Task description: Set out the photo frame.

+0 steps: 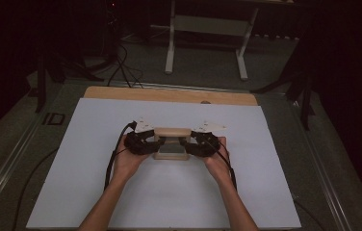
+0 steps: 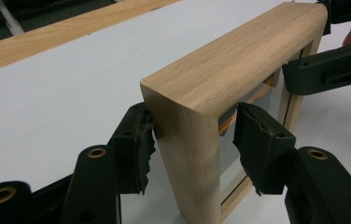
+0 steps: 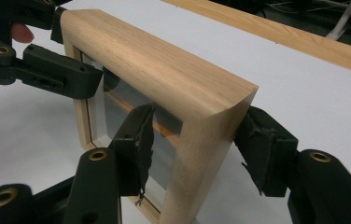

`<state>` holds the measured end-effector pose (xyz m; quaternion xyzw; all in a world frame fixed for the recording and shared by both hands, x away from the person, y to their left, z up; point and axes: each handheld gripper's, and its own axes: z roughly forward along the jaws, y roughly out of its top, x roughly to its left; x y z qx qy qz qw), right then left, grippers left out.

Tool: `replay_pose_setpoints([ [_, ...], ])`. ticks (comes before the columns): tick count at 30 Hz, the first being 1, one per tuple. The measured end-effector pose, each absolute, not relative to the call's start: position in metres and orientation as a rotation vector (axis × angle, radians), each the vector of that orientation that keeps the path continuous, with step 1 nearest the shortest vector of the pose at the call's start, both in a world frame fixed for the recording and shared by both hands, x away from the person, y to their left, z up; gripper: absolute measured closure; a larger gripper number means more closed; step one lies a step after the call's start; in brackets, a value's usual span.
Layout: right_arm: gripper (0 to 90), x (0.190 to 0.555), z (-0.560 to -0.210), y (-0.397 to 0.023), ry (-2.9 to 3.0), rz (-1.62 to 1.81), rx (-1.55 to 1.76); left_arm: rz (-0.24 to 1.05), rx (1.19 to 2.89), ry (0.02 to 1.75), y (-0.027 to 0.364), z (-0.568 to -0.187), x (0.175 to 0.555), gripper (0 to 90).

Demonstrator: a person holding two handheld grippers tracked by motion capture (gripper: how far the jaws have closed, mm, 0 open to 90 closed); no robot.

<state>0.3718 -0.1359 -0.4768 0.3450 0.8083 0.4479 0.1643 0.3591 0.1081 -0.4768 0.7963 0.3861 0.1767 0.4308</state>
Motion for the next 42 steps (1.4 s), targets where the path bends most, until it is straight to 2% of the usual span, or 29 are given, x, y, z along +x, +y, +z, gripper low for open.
replay_pose_setpoints([
  [25, 46.0, 0.3814, -0.4789, -0.1350, 2.335, 1.272, 1.018, 0.429, 1.982, 0.999, 0.1093, -0.4807, 0.3631, 48.6],
  [42, 42.4, 0.3794, -0.4796, -0.1357, 2.356, 1.255, 1.014, 0.404, 1.982, 0.976, 0.1099, -0.4833, 0.3660, 46.8],
])
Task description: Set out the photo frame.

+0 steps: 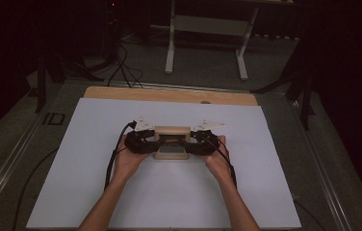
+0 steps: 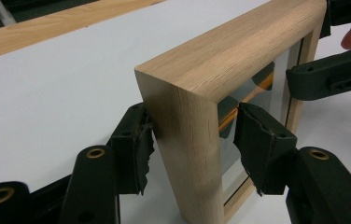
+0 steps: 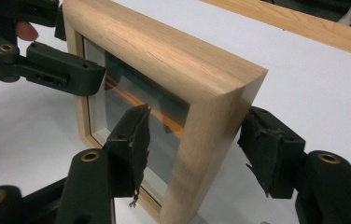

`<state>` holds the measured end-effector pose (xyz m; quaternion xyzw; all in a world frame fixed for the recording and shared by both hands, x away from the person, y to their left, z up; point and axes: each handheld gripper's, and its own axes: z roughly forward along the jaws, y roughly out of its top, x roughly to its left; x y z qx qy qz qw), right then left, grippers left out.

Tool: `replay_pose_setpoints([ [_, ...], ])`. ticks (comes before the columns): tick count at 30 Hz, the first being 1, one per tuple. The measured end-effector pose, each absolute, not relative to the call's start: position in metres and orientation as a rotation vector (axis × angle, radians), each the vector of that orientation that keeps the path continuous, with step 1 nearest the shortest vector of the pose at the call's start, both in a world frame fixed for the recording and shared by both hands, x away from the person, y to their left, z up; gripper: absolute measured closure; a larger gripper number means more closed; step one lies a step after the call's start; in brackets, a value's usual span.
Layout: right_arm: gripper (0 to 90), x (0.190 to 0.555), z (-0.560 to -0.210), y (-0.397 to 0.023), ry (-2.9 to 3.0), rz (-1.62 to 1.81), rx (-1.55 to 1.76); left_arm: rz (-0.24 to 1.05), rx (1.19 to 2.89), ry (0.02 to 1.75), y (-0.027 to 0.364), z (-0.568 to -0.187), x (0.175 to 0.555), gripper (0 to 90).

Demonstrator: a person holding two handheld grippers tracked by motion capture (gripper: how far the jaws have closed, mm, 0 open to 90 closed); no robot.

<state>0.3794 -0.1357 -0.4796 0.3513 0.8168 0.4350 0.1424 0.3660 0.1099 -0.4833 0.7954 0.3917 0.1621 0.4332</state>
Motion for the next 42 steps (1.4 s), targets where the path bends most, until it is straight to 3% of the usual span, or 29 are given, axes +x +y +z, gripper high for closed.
replay_pose_setpoints([
  [20, 38.5, 0.374, -0.476, -0.147, 2.326, 1.283, 1.031, 0.419, 1.996, 1.010, 0.117, -0.481, 0.358, 42.6],
  [42, 36.2, 0.354, -0.473, -0.165, 2.324, 1.304, 1.003, 0.442, 1.958, 0.973, 0.138, -0.463, 0.325, 40.3],
])
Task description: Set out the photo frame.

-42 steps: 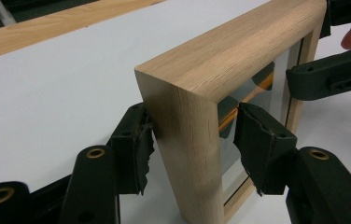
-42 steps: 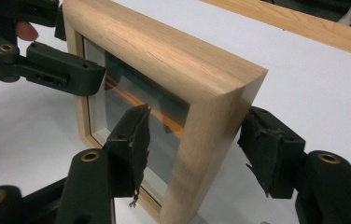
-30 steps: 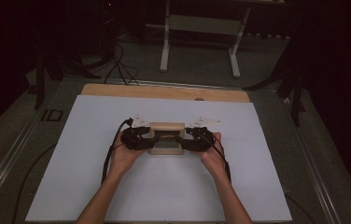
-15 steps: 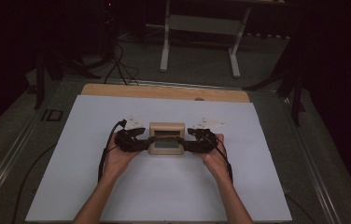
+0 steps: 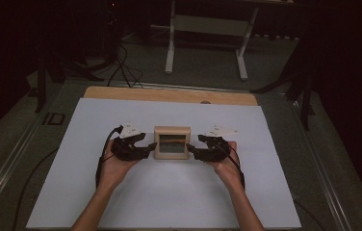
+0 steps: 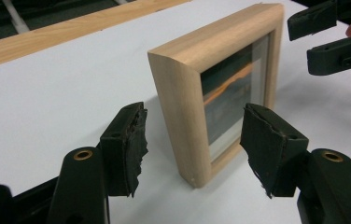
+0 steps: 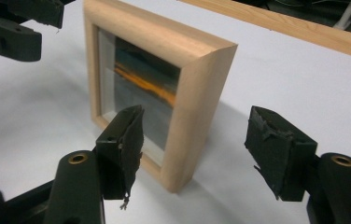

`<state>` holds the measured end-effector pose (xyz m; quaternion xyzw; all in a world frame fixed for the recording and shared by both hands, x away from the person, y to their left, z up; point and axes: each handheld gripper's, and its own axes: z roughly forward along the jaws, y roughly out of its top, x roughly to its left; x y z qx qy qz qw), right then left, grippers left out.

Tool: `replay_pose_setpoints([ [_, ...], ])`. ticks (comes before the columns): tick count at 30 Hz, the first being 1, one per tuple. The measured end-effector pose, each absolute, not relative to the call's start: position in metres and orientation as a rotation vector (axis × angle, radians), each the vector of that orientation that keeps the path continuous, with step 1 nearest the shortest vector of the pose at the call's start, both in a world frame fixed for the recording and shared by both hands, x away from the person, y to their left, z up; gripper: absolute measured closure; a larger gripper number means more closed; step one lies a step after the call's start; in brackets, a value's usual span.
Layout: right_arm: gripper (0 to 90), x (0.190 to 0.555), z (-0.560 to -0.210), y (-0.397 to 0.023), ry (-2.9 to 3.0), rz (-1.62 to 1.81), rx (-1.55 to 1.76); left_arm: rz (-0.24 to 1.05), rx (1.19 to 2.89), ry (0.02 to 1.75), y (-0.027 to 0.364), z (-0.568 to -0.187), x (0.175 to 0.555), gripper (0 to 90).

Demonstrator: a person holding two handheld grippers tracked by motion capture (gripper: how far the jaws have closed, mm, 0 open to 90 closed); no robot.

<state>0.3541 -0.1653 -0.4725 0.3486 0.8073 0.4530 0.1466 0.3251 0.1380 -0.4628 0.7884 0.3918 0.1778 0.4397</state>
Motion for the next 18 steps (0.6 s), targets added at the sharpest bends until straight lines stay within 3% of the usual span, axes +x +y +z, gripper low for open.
replay_pose_setpoints([
  [18, 34.6, 0.325, -0.473, -0.190, 2.324, 1.288, 0.991, 0.463, 1.933, 0.999, 0.167, -0.462, 0.303, 39.6],
])
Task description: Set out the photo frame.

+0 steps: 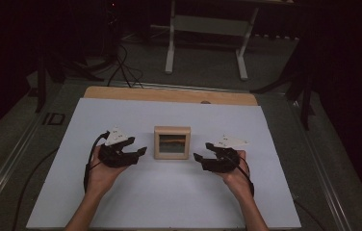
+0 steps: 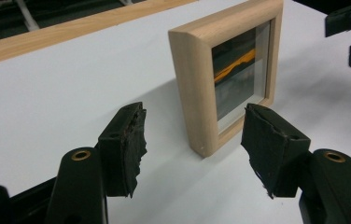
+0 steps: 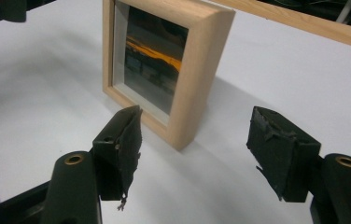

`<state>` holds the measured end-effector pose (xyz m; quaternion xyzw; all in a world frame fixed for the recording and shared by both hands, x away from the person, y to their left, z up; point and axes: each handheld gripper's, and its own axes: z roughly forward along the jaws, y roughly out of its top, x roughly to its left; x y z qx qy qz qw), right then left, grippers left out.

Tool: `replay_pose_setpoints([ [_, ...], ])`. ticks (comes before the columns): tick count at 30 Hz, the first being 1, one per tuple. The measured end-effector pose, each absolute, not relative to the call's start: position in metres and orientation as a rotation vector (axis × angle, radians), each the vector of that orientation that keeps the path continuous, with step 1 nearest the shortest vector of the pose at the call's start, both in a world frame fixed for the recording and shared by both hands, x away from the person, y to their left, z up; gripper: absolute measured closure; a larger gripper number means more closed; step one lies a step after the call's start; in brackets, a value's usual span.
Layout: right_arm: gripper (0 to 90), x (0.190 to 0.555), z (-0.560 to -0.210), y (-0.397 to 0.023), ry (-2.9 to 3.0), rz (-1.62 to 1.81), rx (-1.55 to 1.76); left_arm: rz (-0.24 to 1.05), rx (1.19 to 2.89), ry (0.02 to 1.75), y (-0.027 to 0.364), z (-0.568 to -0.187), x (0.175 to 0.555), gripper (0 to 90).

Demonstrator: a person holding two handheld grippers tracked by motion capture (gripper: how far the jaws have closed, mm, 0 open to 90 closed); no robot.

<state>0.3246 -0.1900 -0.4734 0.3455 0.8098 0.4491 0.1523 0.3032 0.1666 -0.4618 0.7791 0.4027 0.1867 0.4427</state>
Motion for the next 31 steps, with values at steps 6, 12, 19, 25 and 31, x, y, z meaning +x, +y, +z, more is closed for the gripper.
replay_pose_setpoints([
  [6, 34.5, 0.319, -0.477, -0.201, 2.312, 1.274, 1.002, 0.481, 1.929, 1.017, 0.174, -0.467, 0.295, 39.9],
  [12, 34.5, 0.314, -0.481, -0.212, 2.295, 1.275, 1.028, 0.478, 1.934, 1.036, 0.183, -0.472, 0.291, 39.8],
  [19, 34.5, 0.308, -0.488, -0.220, 2.277, 1.268, 1.045, 0.478, 1.930, 1.061, 0.192, -0.478, 0.282, 39.6],
  [25, 34.5, 0.303, -0.487, -0.232, 2.234, 1.293, 1.081, 0.474, 1.934, 1.101, 0.200, -0.490, 0.274, 39.6],
  [31, 34.5, 0.302, -0.490, -0.240, 2.209, 1.287, 1.111, 0.482, 1.943, 1.124, 0.204, -0.495, 0.271, 39.4],
])
